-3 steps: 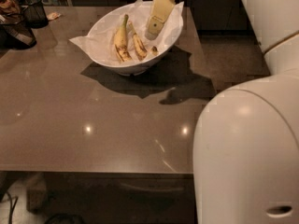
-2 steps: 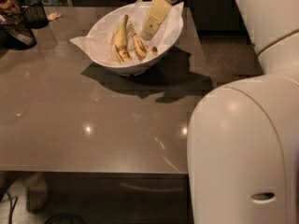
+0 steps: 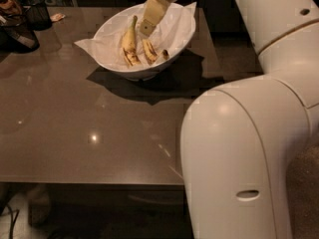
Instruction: Pick banana from white bowl
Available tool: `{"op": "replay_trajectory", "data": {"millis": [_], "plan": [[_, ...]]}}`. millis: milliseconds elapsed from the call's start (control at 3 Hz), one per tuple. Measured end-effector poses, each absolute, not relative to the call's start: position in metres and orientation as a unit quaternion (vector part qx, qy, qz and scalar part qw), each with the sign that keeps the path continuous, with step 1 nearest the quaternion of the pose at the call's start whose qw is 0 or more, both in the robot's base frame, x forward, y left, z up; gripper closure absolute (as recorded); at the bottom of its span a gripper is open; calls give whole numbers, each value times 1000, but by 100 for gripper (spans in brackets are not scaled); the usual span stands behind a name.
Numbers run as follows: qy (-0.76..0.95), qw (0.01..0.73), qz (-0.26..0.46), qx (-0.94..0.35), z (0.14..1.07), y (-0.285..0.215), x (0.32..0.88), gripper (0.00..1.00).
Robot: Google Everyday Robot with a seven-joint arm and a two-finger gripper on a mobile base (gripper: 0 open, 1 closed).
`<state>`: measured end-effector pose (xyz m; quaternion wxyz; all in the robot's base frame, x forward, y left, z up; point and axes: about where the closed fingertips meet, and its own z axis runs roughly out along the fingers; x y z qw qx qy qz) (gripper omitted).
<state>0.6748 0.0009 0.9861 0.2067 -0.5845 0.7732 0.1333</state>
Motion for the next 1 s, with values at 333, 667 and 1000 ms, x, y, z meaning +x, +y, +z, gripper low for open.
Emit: {"op": "replay_trajectory", "data": {"millis": [333, 667, 1000], "plan": [[782, 201, 128, -576, 988, 19, 679, 34], [800, 186, 123, -558, 976, 30, 689, 32], [826, 161, 130, -525, 951, 23, 698, 32]]}}
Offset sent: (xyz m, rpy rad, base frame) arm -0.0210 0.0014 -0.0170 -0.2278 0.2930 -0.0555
